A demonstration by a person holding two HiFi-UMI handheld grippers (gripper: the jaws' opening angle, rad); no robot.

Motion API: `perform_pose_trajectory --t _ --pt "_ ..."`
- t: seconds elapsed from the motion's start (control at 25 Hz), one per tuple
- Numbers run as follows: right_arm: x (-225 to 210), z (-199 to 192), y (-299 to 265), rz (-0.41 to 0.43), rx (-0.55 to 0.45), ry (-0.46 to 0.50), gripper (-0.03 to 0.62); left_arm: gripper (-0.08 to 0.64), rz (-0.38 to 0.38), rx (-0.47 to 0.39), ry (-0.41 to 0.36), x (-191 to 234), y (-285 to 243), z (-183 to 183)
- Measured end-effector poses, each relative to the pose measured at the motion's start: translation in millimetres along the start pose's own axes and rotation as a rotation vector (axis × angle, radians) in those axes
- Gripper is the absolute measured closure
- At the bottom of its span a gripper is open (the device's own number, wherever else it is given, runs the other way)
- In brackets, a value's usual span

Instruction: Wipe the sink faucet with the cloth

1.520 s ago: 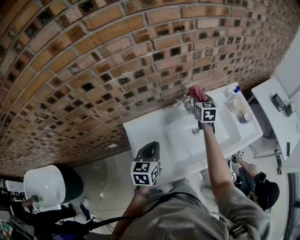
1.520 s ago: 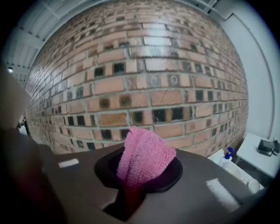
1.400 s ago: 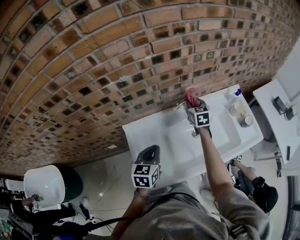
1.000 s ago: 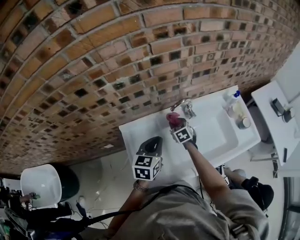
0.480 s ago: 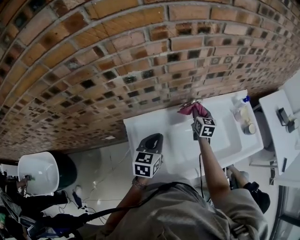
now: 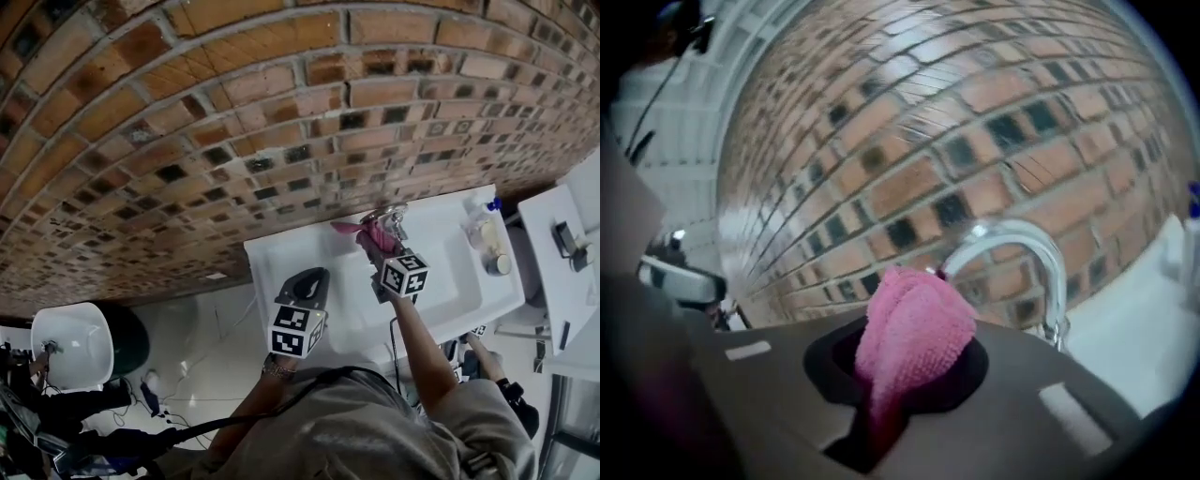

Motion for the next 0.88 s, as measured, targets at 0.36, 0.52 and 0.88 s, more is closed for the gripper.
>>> perform_pose_trajectory --t 0.36,0.52,0.88 --pt "-44.5 87.8 -3.3 -0.394 -0.149 0.583 0.551 0.528 0.001 -0.005 0.036 1.4 4.1 -6.5" --pt "-112.5 86.1 -1.8 -0.520 -0.118 0.406 0.555 0.529 0.010 -0.007 0.049 10.5 5.4 -8.6" --pt "-173.6 14.9 -54.2 -0.564 0.284 0.391 0.560 0.528 -0.017 0.028 0.049 14.0 -5.4 -11.6"
Point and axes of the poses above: the fingertips, and each gripper's own axes: y backward along the fingers, x to its left, z out of its top, the point moved 5 cm from there along y, backward along the fingers, and after that the axes turned 13 degrees about -z, right-handed, at the moved point
